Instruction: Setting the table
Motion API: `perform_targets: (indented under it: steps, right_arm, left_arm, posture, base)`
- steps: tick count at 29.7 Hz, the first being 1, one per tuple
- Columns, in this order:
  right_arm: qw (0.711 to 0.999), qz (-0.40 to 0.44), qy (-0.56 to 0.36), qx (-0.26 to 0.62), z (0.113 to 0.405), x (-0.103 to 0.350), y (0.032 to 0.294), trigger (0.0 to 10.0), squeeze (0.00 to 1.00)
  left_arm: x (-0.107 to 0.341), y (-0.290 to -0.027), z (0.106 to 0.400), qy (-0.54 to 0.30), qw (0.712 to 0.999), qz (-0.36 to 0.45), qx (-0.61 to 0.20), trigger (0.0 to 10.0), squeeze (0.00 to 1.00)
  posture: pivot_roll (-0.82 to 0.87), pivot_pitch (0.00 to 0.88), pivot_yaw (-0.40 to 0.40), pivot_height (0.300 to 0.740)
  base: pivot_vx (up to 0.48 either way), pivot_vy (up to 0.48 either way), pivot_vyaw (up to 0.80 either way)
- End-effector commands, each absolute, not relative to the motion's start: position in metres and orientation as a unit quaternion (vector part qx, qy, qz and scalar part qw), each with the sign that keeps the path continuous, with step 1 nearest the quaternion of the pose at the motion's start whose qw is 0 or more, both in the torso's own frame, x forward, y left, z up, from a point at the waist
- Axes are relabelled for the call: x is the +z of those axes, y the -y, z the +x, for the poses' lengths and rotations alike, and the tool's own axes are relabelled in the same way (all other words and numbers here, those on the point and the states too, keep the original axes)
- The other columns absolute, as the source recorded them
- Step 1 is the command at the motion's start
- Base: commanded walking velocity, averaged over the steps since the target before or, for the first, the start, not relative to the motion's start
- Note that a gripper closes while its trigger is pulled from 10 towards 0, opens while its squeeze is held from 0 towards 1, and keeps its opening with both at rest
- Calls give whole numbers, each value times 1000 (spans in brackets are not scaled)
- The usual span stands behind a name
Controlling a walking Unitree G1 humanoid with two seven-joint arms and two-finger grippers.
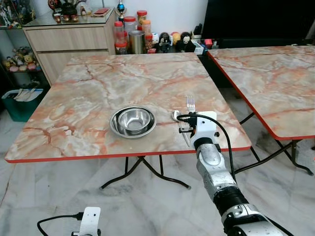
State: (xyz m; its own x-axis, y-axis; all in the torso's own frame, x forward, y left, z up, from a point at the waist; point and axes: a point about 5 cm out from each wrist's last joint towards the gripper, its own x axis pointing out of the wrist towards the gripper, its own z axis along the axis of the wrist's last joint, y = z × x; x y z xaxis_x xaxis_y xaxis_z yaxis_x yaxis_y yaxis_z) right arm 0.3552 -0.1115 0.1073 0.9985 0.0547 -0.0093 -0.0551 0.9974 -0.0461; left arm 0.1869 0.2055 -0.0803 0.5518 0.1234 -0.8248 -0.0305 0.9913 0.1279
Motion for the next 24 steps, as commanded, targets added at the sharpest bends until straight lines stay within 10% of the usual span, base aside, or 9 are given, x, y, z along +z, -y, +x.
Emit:
perform_targets:
  steps: [1,24]
  right_arm:
    - [999,-33,-5,33,357,109,112,10000,0]
    - [999,-20,-5,26,356,108,114,10000,0]
  left_arm:
    - [-78,-205,191,-466,883,47,46,10000,0]
    - [-78,-205,191,-467,882,49,46,10000,0]
  posture:
    - [-29,0,18,740]
    - [-26,0,19,740]
  base:
    - [259,0,0]
    - [269,0,65]
